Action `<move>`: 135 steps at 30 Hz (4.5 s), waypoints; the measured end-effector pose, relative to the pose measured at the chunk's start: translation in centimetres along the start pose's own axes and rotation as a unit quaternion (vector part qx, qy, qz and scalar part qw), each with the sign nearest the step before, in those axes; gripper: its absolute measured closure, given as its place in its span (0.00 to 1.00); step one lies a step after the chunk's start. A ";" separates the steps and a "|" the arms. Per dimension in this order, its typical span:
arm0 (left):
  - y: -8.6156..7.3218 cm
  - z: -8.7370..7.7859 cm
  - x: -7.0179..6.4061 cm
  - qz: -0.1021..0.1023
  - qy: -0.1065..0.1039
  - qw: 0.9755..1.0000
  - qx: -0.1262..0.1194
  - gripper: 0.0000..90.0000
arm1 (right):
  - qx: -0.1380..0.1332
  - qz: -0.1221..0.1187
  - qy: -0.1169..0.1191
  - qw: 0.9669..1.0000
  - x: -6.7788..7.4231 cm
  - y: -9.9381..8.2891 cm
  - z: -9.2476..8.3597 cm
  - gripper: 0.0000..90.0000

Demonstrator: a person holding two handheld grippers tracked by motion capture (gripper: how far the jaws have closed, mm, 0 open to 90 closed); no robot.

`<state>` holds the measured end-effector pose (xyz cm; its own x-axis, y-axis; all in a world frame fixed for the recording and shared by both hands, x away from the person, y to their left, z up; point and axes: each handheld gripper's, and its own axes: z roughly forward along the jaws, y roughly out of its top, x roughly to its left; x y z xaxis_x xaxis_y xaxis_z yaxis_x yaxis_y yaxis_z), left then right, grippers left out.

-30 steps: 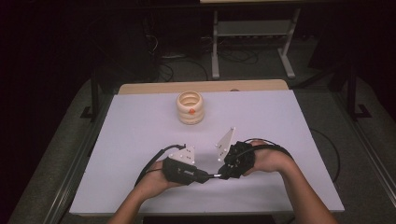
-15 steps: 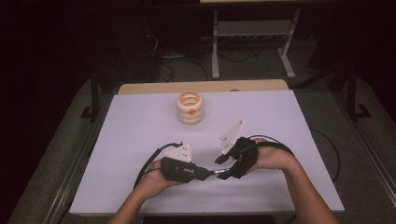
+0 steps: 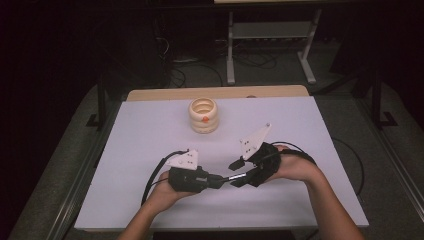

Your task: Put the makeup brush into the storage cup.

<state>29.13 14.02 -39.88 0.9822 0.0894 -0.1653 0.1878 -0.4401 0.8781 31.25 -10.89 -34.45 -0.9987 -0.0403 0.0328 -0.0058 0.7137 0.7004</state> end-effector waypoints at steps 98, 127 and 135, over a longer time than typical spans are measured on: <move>1.3 4.0 -1.1 0.037 0.026 0.982 0.185 0.87 | 0.148 -0.021 0.026 0.989 0.6 0.2 4.4 0.84; 1.3 2.6 -0.7 0.002 0.057 0.988 0.145 0.89 | -0.033 0.075 -0.080 0.993 -0.7 0.3 -0.8 0.19; 1.2 1.8 -0.4 -0.015 0.073 0.989 0.129 0.89 | -0.074 0.104 -0.106 0.986 -1.1 0.0 -1.8 0.16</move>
<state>28.93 11.86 -39.58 0.9685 0.2253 -0.1058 0.2300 -0.6477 0.7263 32.43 -12.09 -33.18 -0.9659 0.2545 0.0472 0.1917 0.5812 0.7909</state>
